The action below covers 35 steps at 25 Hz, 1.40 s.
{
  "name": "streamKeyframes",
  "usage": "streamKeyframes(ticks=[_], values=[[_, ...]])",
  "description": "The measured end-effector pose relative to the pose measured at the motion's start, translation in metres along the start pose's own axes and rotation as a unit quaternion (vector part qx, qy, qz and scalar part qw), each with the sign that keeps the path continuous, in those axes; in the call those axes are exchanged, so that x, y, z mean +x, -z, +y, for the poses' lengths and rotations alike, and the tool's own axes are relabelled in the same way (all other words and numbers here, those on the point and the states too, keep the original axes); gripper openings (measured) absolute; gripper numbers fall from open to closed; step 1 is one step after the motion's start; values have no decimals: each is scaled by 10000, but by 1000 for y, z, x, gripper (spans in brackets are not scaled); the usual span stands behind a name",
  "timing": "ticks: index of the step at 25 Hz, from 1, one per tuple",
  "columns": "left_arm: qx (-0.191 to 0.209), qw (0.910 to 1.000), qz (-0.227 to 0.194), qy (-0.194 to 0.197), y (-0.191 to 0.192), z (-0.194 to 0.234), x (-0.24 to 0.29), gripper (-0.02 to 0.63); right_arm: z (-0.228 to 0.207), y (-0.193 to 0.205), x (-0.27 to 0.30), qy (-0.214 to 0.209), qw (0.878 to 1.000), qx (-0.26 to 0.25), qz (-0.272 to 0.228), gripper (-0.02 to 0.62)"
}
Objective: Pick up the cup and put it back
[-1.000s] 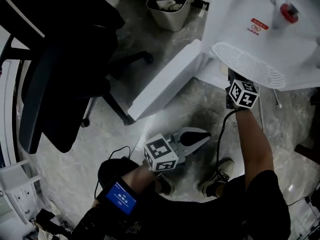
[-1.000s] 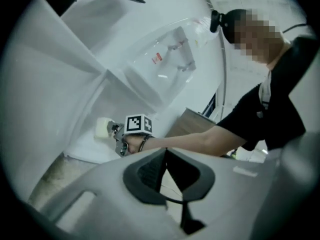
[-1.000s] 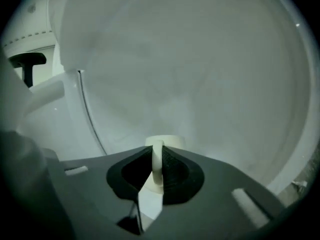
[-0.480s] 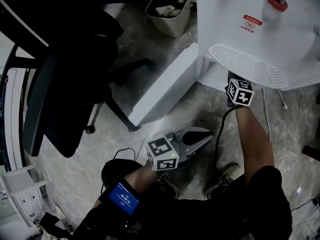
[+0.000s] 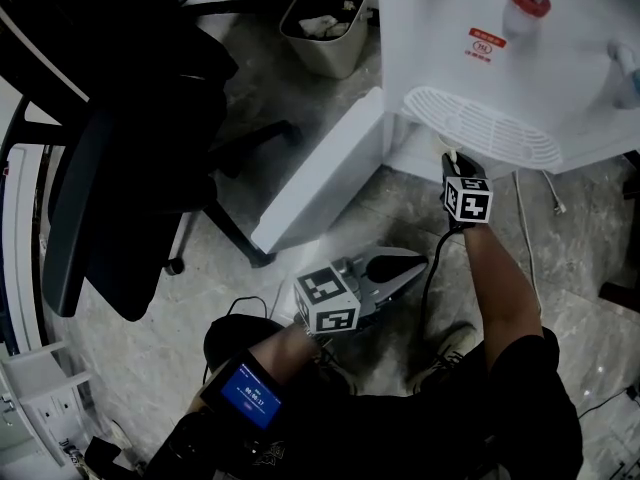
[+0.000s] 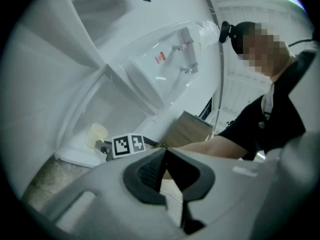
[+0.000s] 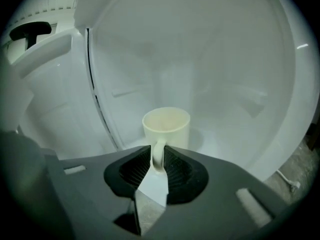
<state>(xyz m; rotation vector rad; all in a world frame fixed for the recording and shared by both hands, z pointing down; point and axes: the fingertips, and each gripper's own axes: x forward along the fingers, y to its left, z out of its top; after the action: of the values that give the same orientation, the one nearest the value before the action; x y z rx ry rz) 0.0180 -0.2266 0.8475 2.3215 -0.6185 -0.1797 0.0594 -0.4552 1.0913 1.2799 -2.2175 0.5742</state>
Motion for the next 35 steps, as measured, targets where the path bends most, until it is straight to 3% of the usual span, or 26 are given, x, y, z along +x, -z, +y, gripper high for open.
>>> streamKeyframes(ticks=[5, 10, 13, 15, 16, 18, 21, 24, 27, 32, 35], values=[[27, 10000, 63, 16, 3, -2, -1, 5, -3, -7, -1, -11, 9993, 314, -182, 145], [57, 9999, 89, 24, 3, -2, -2, 5, -11, -9, -18, 342, 9957, 704, -493, 227], [-22, 10000, -32, -90, -6, 0, -4, 5, -14, -8, -36, 672, 9931, 764, -578, 178], [-116, 9994, -192, -266, -13, -5, -6, 5, -8, -6, -63, 650, 9933, 847, -439, 141], [-137, 9989, -228, -380, -12, -12, -7, 5, -1, -4, -82, 537, 9942, 887, -286, 70], [-218, 9976, -184, -627, -5, -28, -12, 5, 21, 0, -119, 159, 9940, 1078, 61, 13], [-302, 9955, -277, -858, -13, -46, -25, 5, 56, -5, -163, -389, 9884, 1400, 433, 8], [-486, 9891, -351, -1348, -10, -66, -42, 5, 91, -11, -220, -961, 9797, 1515, 899, 8], [-794, 9836, 23, -1619, 4, -104, -69, 5, 117, -26, -289, -1282, 9733, 1409, 1284, 8], [-1492, 9675, 613, -1948, 5, -203, -131, 5, 156, -91, -418, -1674, 9710, 929, 1434, 8], [-1748, 9605, 653, -2063, -26, -276, -155, 5, 178, -149, -489, -2075, 9648, 736, 1442, 8]])
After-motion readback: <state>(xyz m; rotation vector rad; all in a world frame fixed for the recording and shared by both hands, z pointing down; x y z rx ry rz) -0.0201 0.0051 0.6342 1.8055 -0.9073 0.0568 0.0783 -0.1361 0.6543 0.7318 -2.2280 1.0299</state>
